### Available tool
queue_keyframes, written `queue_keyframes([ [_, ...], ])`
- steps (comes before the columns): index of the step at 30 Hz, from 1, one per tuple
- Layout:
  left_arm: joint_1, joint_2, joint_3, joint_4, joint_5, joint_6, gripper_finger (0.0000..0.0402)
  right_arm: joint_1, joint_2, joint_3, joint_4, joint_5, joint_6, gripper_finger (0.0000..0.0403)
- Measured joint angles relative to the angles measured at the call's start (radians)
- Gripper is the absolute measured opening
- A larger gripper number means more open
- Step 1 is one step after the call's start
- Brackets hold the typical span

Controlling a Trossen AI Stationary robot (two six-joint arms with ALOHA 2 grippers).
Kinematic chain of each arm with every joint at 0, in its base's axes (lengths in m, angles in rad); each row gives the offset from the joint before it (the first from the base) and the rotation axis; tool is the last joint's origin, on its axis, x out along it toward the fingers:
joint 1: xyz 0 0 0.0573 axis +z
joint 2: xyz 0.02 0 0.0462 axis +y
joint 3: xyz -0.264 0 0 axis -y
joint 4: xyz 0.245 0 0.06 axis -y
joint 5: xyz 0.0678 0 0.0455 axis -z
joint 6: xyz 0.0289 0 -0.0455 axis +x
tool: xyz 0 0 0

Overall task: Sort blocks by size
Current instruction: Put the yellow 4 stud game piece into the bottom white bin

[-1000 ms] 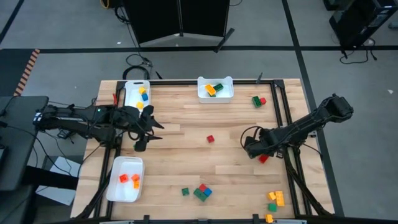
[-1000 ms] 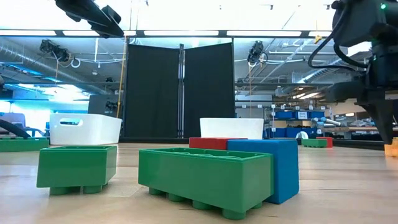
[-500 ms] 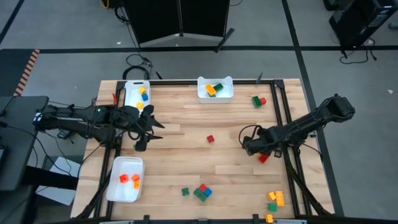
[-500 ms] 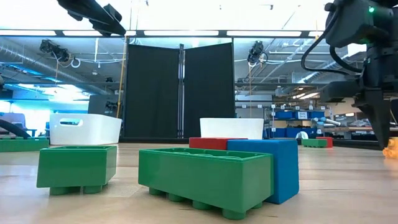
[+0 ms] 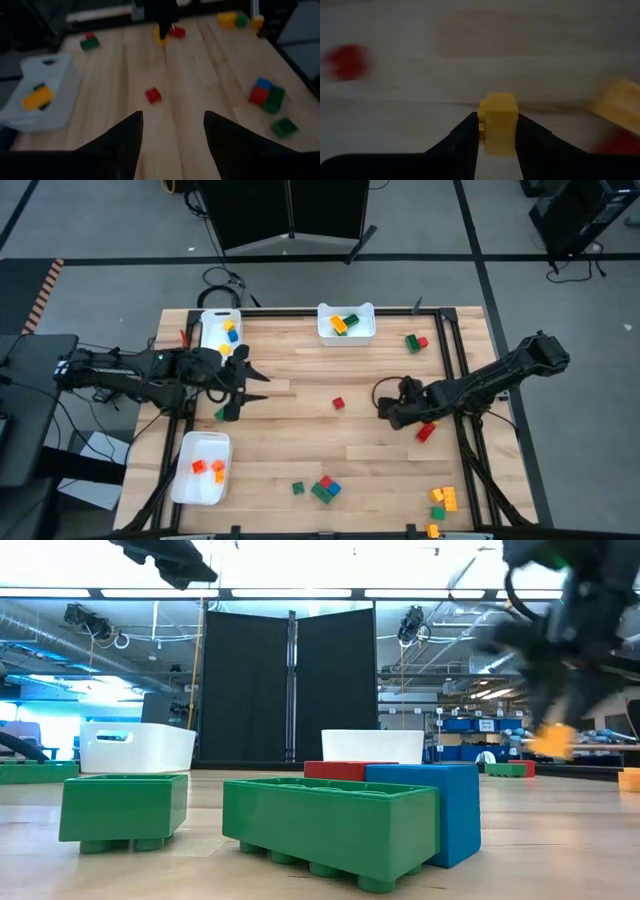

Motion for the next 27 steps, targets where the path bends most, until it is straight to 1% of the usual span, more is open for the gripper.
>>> queue_keyframes([
  [3,0.000,0.013,0.000,0.081,-0.017,0.001,0.0218,0.000,0.000,0.053,0.058,0.089,-0.112,0.0116],
  [5,0.000,0.023,0.000,0.118,-0.037,0.001,0.0218,-0.001,0.000,0.081,0.134,0.157,-0.190,0.0115],
  [8,0.000,0.053,0.000,0.173,-0.046,0.002,0.0218,-0.012,0.000,0.108,0.304,0.264,-0.332,0.0115],
  [12,0.000,0.113,0.000,0.199,-0.048,0.002,0.0218,-0.060,-0.001,0.115,0.583,0.310,-0.556,0.0115],
  [14,0.000,0.153,0.000,0.197,-0.048,0.002,0.0218,-0.088,-0.001,0.115,0.715,0.312,-0.650,0.0115],
  [17,0.000,0.223,-0.001,0.238,-0.048,0.002,0.0218,-0.125,-0.001,0.115,0.853,0.311,-0.773,0.0115],
  [21,-0.002,0.306,-0.001,0.409,-0.048,0.002,0.0218,-0.164,-0.001,0.115,0.954,0.235,-0.870,0.0115],
  [23,-0.002,0.345,0.000,0.538,-0.048,0.003,0.0218,-0.175,-0.001,0.115,0.974,0.194,-0.899,0.0115],
  [27,-0.002,0.413,0.000,0.714,-0.051,0.043,0.0218,-0.184,-0.001,0.115,0.995,0.143,-0.939,0.0115],
])
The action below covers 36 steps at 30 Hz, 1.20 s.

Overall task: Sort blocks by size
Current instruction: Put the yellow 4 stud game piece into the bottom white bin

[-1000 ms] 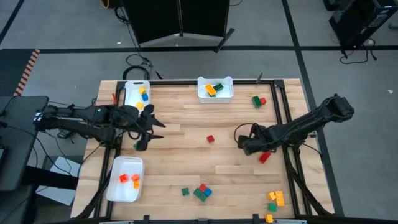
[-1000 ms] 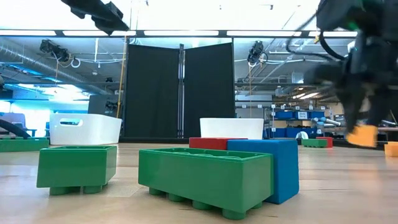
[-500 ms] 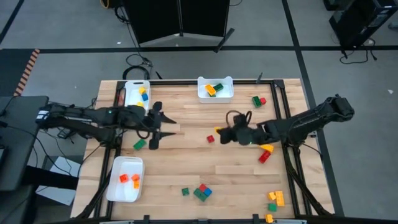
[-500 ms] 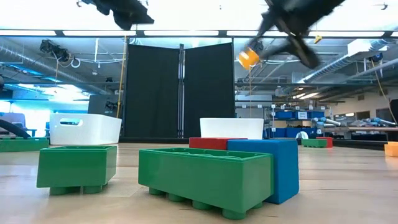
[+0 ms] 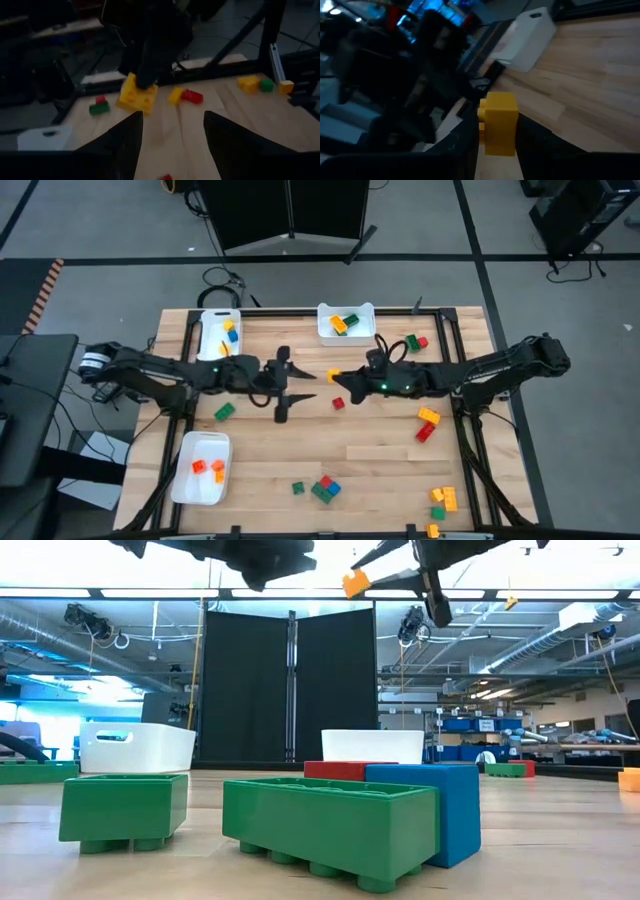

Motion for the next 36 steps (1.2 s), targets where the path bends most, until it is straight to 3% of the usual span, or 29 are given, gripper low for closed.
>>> queue_keyframes([
  [11,0.000,0.102,0.000,0.211,-0.074,0.065,0.0218,-0.005,0.000,0.000,0.087,-0.150,-0.069,0.0115],
  [20,0.001,0.126,0.000,0.252,-0.082,0.065,0.0218,-0.018,0.000,0.000,0.110,-0.186,-0.084,0.0115],
  [26,0.002,0.155,0.000,0.286,-0.086,0.065,0.0218,-0.046,-0.001,0.001,0.149,-0.278,-0.086,0.0115],
  [36,0.003,0.155,-0.001,0.324,-0.107,0.133,0.0218,-0.082,-0.001,0.001,0.134,-0.306,-0.071,0.0115],
])
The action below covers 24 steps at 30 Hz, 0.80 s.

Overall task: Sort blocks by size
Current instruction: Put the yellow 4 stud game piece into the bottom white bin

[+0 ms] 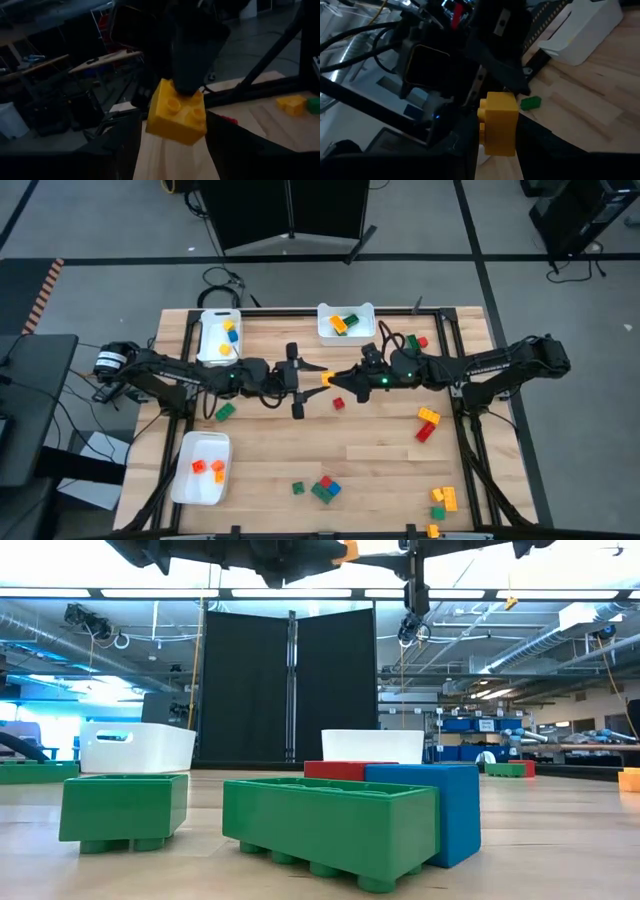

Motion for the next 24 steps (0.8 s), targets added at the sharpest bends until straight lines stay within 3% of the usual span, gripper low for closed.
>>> queue_keyframes([
  [14,0.014,0.000,0.000,-0.015,-0.001,0.037,0.0215,-0.010,0.002,0.000,0.014,-0.008,0.001,0.0115],
  [24,0.014,0.000,0.000,-0.018,0.000,0.038,0.0160,-0.016,0.002,0.000,0.014,-0.008,0.004,0.0115],
])
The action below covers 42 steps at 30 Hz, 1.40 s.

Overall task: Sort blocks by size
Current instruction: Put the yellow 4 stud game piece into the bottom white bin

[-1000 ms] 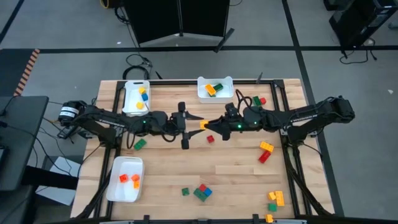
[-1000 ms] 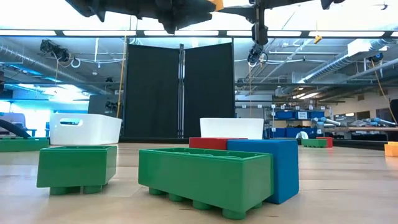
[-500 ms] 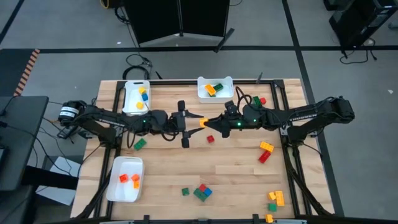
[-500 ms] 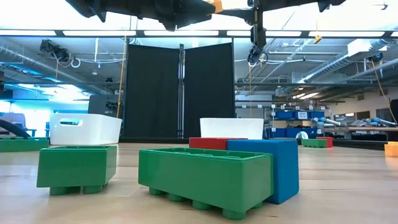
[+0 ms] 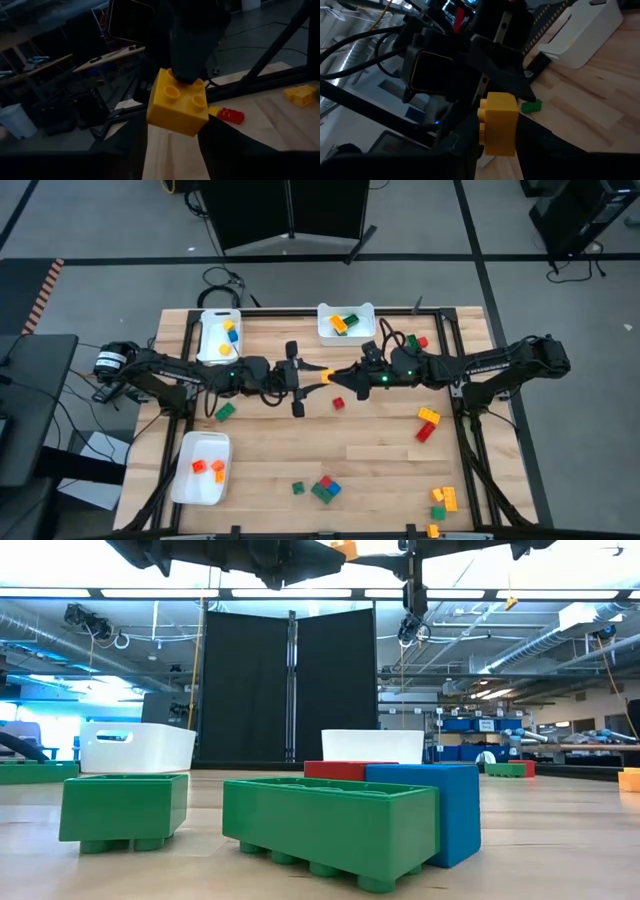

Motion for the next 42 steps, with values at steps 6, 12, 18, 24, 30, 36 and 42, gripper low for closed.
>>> queue_keyframes([
  [6,0.001,0.000,0.000,-0.001,-0.001,0.002,0.0156,-0.004,0.000,0.000,0.000,0.000,0.003,0.0115],
  [12,0.001,0.000,0.000,0.000,-0.001,0.001,0.0157,-0.004,0.000,0.000,0.000,0.000,-0.016,0.0122],
  [18,0.000,0.000,0.000,0.004,-0.033,-0.002,0.0158,-0.005,0.000,0.000,-0.001,0.001,-0.033,0.0144],
  [24,0.000,0.000,0.000,0.004,-0.039,-0.002,0.0158,-0.005,0.000,0.000,-0.002,0.001,-0.049,0.0148],
  [30,0.000,0.000,0.000,0.003,-0.039,-0.002,0.0158,-0.005,0.000,0.000,-0.002,0.002,-0.055,0.0153],
  [36,0.000,0.000,0.000,0.002,-0.040,-0.002,0.0158,-0.016,0.000,0.000,-0.001,0.004,-0.053,0.0178],
  [42,0.000,0.000,0.000,0.002,-0.074,-0.002,0.0158,-0.019,0.000,0.000,-0.001,0.002,-0.076,0.0209],
])
